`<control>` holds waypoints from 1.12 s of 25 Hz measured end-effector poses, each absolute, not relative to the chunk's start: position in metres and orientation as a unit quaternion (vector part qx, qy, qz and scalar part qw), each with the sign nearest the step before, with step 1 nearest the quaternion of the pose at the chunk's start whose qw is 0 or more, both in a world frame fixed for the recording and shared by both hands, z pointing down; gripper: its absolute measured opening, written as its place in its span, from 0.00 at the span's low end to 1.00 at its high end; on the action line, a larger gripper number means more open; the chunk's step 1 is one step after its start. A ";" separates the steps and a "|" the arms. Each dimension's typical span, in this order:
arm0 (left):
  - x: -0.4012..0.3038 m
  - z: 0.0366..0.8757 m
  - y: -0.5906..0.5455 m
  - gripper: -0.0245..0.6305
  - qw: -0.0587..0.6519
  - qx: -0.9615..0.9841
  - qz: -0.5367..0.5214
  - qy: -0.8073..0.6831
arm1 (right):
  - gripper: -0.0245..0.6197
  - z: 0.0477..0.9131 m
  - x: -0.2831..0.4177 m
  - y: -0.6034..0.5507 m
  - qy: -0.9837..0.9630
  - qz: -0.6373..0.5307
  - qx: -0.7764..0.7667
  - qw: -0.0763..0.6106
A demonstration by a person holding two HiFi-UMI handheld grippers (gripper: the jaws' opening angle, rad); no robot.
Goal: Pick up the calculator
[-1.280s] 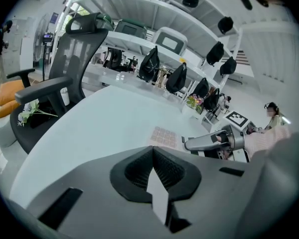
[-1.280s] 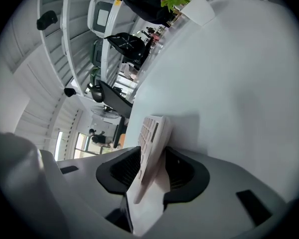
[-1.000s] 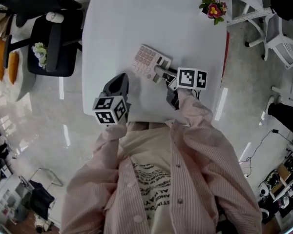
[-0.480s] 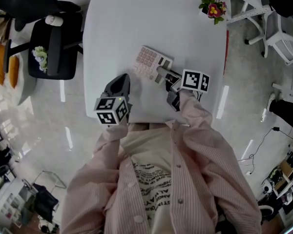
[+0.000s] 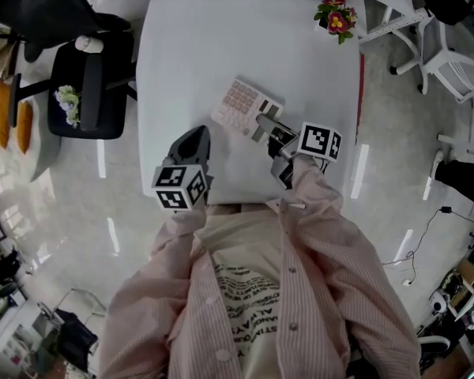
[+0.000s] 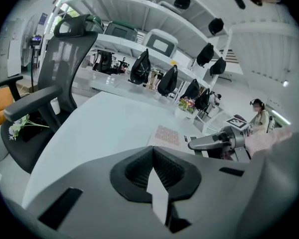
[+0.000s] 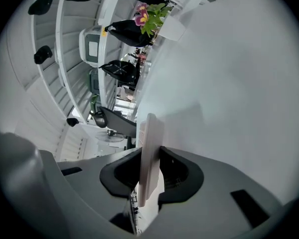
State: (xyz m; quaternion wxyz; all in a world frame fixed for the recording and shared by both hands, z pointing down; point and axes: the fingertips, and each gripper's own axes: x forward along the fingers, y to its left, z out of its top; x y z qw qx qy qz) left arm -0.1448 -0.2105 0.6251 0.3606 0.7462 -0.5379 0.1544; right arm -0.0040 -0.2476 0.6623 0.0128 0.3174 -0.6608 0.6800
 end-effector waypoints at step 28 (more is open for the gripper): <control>-0.123 0.490 -0.218 0.04 0.207 0.830 0.101 -0.508 | 0.17 0.523 0.037 -0.232 -0.679 0.637 0.346 -0.118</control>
